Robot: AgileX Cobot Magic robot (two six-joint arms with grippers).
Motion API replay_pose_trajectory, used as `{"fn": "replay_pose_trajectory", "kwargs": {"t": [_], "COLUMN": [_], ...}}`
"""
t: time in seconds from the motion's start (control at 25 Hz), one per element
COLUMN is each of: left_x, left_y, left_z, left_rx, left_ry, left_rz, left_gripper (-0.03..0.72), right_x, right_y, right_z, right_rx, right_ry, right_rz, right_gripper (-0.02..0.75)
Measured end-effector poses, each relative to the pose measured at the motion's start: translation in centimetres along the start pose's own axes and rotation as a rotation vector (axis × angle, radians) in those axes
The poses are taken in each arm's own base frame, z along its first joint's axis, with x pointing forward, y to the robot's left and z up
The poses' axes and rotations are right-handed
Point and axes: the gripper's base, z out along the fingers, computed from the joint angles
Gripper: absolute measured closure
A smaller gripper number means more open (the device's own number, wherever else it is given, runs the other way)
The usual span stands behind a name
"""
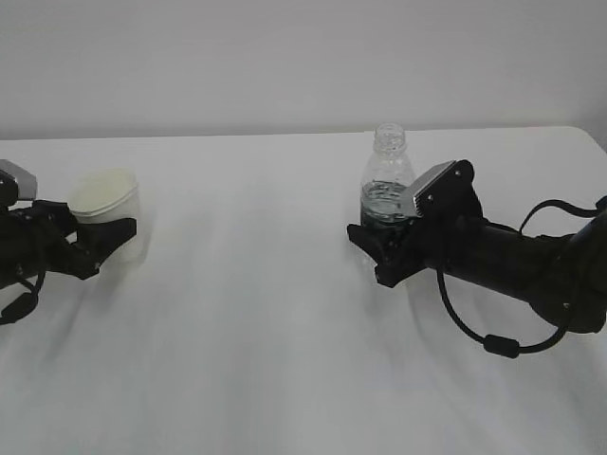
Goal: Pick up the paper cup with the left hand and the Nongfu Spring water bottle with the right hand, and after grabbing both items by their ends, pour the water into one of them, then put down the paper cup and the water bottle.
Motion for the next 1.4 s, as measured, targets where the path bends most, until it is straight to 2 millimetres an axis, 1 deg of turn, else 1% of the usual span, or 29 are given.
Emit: {"fn": "replay_pose_trajectory", "kwargs": {"t": [0.44,0.72,0.84,1.12,1.4], "left_x": [0.5,-0.8,-1.0,-1.1,-1.1], "left_y": [-1.9,-4.1,-4.9,-7.5,-10.6], "left_z": [0.1,0.7,1.0,1.9,2.8], "left_rx": [0.166,0.258,0.291,0.379,0.479], "left_ry": [0.049,0.036,0.034,0.039,0.045], "left_rz": [0.024,0.079,0.095,0.121,0.147], "left_gripper": [0.207,0.207,0.207,0.207,0.208], "right_x": [-0.2,-0.2,-0.2,-0.5,-0.5], "right_y": [0.4,0.7,0.8,1.0,1.3], "right_z": [0.0,0.0,0.0,-0.1,-0.1], "right_rx": [-0.042,-0.076,-0.083,-0.111,-0.137], "right_ry": [-0.026,-0.024,-0.025,-0.048,-0.050], "right_rz": [-0.027,-0.048,-0.053,-0.069,-0.085], "right_gripper": [0.261,0.261,0.261,0.261,0.261]}}
